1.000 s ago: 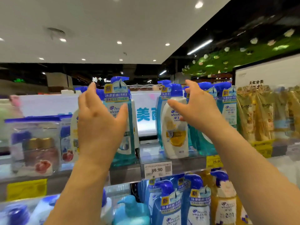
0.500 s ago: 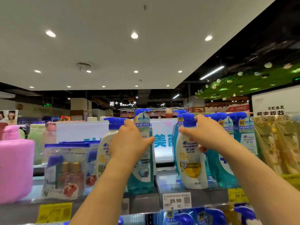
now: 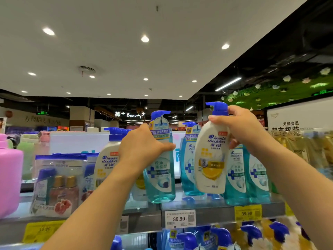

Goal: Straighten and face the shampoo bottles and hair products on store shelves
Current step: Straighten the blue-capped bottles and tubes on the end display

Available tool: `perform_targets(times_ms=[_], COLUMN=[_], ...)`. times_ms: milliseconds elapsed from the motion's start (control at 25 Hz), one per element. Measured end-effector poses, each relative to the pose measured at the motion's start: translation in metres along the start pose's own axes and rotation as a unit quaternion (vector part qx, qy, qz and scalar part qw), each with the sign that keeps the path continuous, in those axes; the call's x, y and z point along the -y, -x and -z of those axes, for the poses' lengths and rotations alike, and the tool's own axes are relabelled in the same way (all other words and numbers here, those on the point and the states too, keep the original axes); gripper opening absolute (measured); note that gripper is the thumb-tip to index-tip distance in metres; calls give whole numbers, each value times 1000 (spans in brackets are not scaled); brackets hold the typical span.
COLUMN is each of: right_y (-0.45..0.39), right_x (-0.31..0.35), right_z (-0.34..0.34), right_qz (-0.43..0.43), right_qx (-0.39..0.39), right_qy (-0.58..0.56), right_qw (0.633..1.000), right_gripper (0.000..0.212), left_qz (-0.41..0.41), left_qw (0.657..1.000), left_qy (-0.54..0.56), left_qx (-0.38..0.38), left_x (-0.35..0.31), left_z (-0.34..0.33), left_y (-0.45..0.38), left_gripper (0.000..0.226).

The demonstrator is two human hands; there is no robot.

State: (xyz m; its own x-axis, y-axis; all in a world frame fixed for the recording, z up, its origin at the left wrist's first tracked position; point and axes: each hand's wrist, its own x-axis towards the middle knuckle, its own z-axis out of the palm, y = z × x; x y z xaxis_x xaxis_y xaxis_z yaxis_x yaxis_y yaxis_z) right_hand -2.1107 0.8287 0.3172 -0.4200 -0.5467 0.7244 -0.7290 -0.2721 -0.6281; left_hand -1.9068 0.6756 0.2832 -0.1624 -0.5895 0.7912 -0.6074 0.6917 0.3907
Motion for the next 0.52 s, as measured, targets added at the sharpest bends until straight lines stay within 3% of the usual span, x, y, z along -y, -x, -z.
perform_targets(times_ms=[160,520], right_y=[-4,-1], right_x=[3,-13], right_z=[17,36], right_qz=[3,3], right_qx=[8,11], right_qy=[16,-3], right_qw=[1000,1000], right_gripper=[28,26], left_qz=[1,-29], left_qw=[997,992], left_qy=[69,80], left_qx=[14,90], left_x=[-33,-77], left_z=[-21,-80], left_y=[-8,-5], left_gripper=[67,75])
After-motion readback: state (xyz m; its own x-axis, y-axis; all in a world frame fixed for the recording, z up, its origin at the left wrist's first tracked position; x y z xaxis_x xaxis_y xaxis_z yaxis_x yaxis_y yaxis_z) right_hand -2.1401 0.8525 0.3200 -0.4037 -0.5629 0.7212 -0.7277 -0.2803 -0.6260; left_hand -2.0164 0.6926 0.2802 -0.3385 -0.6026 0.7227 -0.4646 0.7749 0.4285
